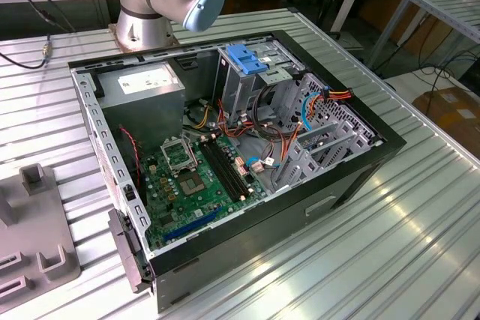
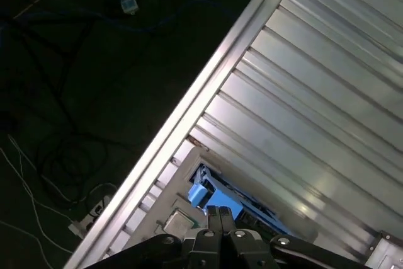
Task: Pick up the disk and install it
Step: 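Pick up the disk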
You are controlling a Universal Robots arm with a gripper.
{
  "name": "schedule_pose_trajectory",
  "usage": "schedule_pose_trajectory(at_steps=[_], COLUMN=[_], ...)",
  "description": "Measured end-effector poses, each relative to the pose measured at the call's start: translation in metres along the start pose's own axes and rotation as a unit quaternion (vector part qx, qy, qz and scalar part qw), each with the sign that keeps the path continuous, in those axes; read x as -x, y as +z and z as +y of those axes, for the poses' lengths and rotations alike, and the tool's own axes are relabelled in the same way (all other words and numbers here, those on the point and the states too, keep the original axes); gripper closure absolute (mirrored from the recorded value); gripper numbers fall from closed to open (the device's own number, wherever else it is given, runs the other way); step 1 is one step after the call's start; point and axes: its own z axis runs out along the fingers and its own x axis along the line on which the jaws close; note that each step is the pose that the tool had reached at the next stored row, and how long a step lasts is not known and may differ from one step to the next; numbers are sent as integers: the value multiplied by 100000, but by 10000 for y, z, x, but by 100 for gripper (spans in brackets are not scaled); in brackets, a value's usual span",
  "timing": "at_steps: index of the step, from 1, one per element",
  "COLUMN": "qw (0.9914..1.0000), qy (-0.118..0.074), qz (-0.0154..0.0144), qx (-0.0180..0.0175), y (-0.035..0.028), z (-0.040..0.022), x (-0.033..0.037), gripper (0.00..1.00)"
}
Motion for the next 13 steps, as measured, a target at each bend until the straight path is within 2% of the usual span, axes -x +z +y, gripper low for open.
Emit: schedule_pose_trajectory(at_steps=[3,4,5,7,9,11,13], qw=[99963,99914,99827,99492,99282,98994,98492], qy=[-2701,-4140,-5882,-10059,-11950,-14134,-17284], qz=[114,179,256,432,510,602,746], qx=[21,29,42,78,94,111,139], y=[5,7,10,22,29,38,49], z=[0,0,-1,-2,-2,-3,-5], x=[0,0,0,1,2,3,3], gripper=[90,90,90,90,90,90,90])
